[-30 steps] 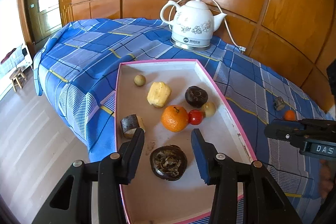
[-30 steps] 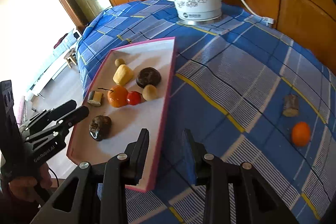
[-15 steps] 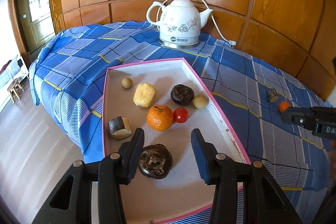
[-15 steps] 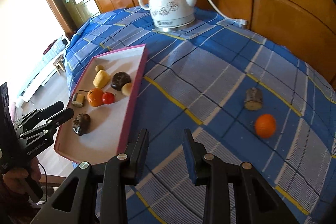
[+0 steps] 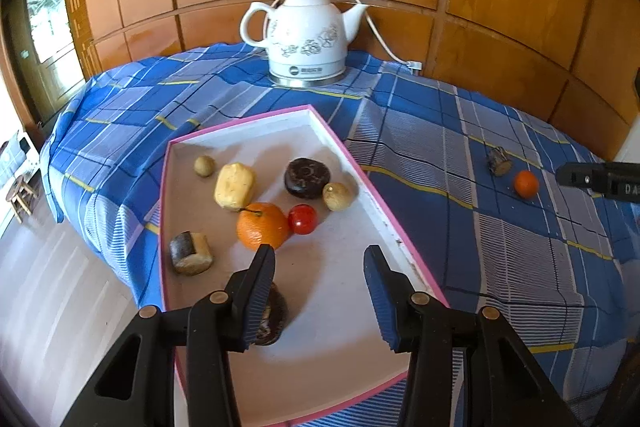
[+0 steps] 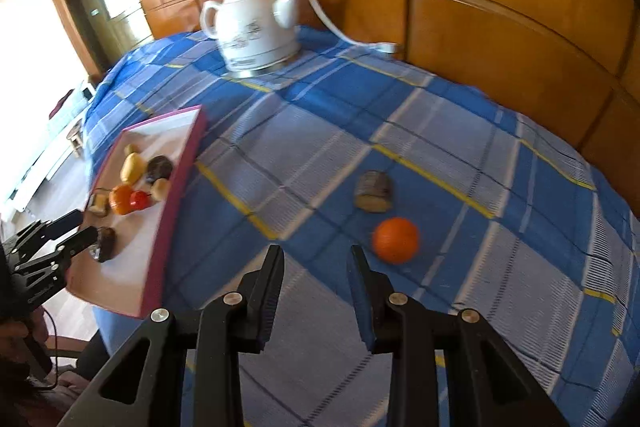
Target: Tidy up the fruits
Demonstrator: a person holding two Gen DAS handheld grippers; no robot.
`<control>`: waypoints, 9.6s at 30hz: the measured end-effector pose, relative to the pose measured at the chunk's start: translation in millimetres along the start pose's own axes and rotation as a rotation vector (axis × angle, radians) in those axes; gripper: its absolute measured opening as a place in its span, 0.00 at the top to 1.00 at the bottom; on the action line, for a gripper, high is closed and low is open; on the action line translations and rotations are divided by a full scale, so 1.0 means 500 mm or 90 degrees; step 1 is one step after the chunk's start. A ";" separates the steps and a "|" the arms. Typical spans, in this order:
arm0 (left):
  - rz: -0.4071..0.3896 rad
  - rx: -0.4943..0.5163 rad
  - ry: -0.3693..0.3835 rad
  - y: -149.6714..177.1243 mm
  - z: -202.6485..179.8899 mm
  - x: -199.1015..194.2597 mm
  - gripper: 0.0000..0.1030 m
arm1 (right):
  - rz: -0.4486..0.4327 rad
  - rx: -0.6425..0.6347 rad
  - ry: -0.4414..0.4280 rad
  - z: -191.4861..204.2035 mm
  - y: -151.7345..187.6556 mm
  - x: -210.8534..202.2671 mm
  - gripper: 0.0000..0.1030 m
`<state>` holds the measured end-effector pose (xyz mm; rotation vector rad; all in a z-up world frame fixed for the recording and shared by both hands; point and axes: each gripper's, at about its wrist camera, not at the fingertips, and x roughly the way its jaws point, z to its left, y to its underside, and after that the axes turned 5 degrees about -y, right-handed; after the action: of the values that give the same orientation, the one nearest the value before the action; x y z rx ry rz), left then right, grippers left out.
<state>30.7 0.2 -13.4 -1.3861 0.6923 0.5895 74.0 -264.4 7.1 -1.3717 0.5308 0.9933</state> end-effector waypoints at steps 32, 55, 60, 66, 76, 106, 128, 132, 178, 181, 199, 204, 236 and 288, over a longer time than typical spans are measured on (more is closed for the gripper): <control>0.129 0.072 0.235 -0.196 -0.356 0.182 0.44 | 0.011 0.262 0.004 -0.252 0.044 0.019 0.68; 0.190 0.058 0.225 -0.210 -0.417 0.288 0.62 | 0.020 0.286 -0.020 -0.254 0.044 0.021 0.68; 0.149 0.092 0.206 -0.154 -0.364 0.211 0.62 | 0.032 0.282 -0.009 -0.254 0.049 0.032 0.68; 0.109 0.160 0.191 -0.057 -0.348 0.138 0.62 | 0.040 0.290 -0.019 -0.256 0.058 0.044 0.68; 0.098 0.172 0.205 -0.010 -0.343 0.131 0.62 | 0.051 0.226 -0.050 -0.198 0.037 0.064 0.64; 0.099 0.148 0.212 -0.014 -0.338 0.124 0.62 | 0.149 0.104 -0.051 -0.132 0.074 0.123 0.62; 0.032 0.125 0.193 -0.041 -0.287 0.013 0.62 | 0.133 0.154 -0.090 -0.163 0.072 0.128 0.61; 0.031 0.121 0.193 -0.041 -0.282 0.009 0.62 | 0.132 0.153 -0.091 -0.165 0.075 0.126 0.61; 0.083 -0.112 0.120 -0.034 0.061 0.071 0.61 | 0.123 0.097 -0.041 -0.138 0.071 0.129 0.62; 0.097 -0.099 0.124 -0.040 0.040 0.101 0.61 | 0.123 0.098 -0.040 -0.137 0.071 0.129 0.62; 0.036 -0.141 -0.046 -0.025 0.118 0.046 0.53 | 0.123 0.085 -0.028 -0.133 0.070 0.129 0.62; 0.031 -0.133 -0.049 -0.021 0.111 0.037 0.52 | 0.122 0.079 -0.019 -0.127 0.071 0.130 0.62; 0.009 -0.102 -0.026 -0.003 0.077 0.008 0.52 | 0.130 0.066 0.011 -0.096 0.071 0.127 0.62; -0.063 -0.160 -0.110 0.038 0.163 -0.050 0.25 | -0.014 -0.063 -0.148 0.325 0.006 0.096 0.55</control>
<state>7.4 83.8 -3.6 -1.5712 0.4182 0.7266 59.5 -96.2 -5.2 -1.3248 0.2954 1.1561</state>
